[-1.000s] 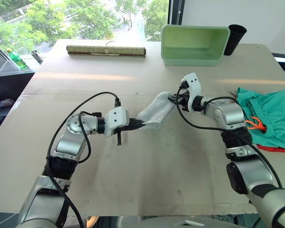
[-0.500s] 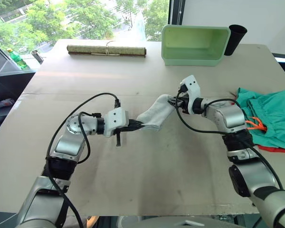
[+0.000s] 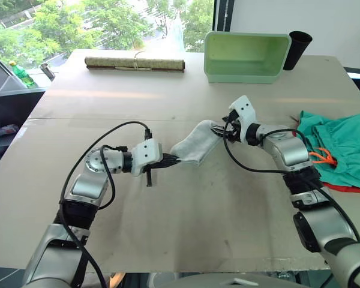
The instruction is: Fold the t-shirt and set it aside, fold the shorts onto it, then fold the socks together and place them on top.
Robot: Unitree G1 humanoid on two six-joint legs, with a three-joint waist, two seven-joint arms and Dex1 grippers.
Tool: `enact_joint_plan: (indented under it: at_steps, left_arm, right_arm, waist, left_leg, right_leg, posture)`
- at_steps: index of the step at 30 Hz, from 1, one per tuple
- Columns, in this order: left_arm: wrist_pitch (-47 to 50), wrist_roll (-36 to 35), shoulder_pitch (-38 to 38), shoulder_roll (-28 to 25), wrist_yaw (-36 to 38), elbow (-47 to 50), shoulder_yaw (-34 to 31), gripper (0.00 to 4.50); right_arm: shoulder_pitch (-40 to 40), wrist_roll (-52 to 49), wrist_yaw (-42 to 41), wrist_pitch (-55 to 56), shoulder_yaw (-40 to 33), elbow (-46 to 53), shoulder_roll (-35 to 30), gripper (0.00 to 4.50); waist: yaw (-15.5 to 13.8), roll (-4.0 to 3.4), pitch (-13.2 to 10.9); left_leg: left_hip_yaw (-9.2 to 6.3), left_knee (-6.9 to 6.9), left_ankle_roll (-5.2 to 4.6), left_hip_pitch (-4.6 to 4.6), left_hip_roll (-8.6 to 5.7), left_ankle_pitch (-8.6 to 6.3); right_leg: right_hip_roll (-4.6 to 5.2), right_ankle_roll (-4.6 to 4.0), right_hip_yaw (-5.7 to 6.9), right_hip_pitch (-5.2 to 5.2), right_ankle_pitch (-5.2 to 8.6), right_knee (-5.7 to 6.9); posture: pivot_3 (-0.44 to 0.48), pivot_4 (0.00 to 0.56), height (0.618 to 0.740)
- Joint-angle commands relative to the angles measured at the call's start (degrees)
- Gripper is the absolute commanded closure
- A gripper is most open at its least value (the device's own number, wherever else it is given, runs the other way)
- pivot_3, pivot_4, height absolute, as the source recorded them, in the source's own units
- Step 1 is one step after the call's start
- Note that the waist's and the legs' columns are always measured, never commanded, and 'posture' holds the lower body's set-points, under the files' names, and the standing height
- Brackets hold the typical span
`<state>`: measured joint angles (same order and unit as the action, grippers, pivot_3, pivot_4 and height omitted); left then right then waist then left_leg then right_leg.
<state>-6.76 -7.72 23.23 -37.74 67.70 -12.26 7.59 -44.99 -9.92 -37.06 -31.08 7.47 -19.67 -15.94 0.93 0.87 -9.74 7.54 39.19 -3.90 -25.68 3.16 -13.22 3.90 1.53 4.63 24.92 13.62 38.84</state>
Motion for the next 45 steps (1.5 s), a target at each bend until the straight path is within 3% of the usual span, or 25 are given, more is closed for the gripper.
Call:
enact_joint_plan:
  at_steps: [1,15,18,20,24,25,33,37,45]
  left_arm:
    - [-1.17,0.63,-0.04,-0.14,-0.53,0.28,0.13,4.5]
    - [-0.64,0.84,-0.68,0.0,-1.0,1.66,0.34,4.5]
    - [-0.72,0.88,-0.48,-0.01,-0.86,1.49,0.43,4.5]
    - [-1.37,1.34,-0.31,-0.39,-0.37,0.91,0.71,4.5]
    - [-3.68,2.27,0.62,-1.06,0.63,-1.76,1.3,4.5]
    - [-4.3,2.37,1.12,-1.15,0.95,-2.64,1.46,4.5]
    - [-11.03,3.33,8.73,-0.2,4.41,-12.94,3.31,4.5]
    - [-13.12,2.38,15.2,3.46,7.63,-18.65,4.78,4.5]
    - [-20.83,7.42,25.25,9.16,9.83,-31.1,8.62,4.5]
  right_arm:
    - [-2.78,-3.17,-1.89,-1.54,-3.0,-1.3,0.66,1.11]
    - [-3.41,-5.76,0.11,-8.14,-7.21,-12.53,5.04,1.11]
    - [-2.62,-6.61,0.54,-8.73,-8.46,-11.87,5.46,1.9]
    - [-1.03,-7.52,2.2,-10.32,-10.0,-9.66,5.44,2.97]
    - [4.31,-9.9,6.44,-14.97,-13.41,-0.16,4.93,4.33]
    - [5.81,-10.89,7.97,-16.59,-14.59,2.95,5.1,4.45]
    - [17.51,-18.02,21.48,-30.68,-22.58,28.95,9.61,4.45]
    - [23.27,-22.31,32.29,-41.61,-29.93,45.67,17.91,4.45]
    - [29.67,-20.66,40.87,-48.11,-29.7,58.57,24.57,4.45]
  waist:
    - [0.01,0.0,0.0]
    - [0.05,-0.01,0.03]
    - [0.05,-0.01,0.04]
    - [0.04,-0.01,0.04]
    - [-0.25,-0.02,0.06]
    - [-0.24,-0.02,0.08]
    - [-0.18,-0.06,0.08]
    - [-0.4,-0.06,0.09]
    - [-0.2,-0.07,0.08]
  left_leg:
    - [0.0,0.0,0.0,0.0,0.0,0.0]
    - [0.0,-0.01,0.0,0.03,0.0,0.0]
    - [0.0,0.0,0.0,0.04,0.0,0.0]
    - [0.0,-0.01,0.0,0.04,0.0,0.0]
    - [-0.01,-0.02,0.0,0.02,-0.02,0.0]
    - [-0.04,-0.02,0.0,0.02,-0.02,0.0]
    - [-0.09,-0.01,0.0,0.02,-0.04,0.0]
    - [-0.18,-0.01,0.0,-0.03,-0.04,0.0]
    - [-0.13,0.01,-0.02,-0.06,-0.07,-0.01]
  right_leg:
    - [0.0,0.0,0.0,0.0,0.0,0.0]
    - [0.02,0.0,0.0,-0.02,0.0,0.01]
    - [0.02,0.0,-0.01,-0.03,0.0,0.01]
    - [0.03,0.0,-0.01,-0.02,0.0,0.01]
    - [0.07,0.0,0.01,-0.03,0.0,-0.01]
    - [0.08,0.0,0.03,-0.04,0.0,-0.01]
    - [0.09,0.0,0.06,-0.06,0.0,0.0]
    - [0.03,0.0,0.11,-0.05,0.0,0.0]
    - [-0.03,0.01,0.01,-0.02,0.0,-0.03]
  posture:
    - [0.0,0.15,0.74]
    - [0.0,0.15,0.74]
    - [0.0,0.15,0.74]
    - [0.0,0.15,0.74]
    - [0.0,0.15,0.74]
    - [0.0,0.15,0.74]
    - [0.0,0.15,0.74]
    - [0.0,0.15,0.74]
    - [0.0,0.15,0.74]
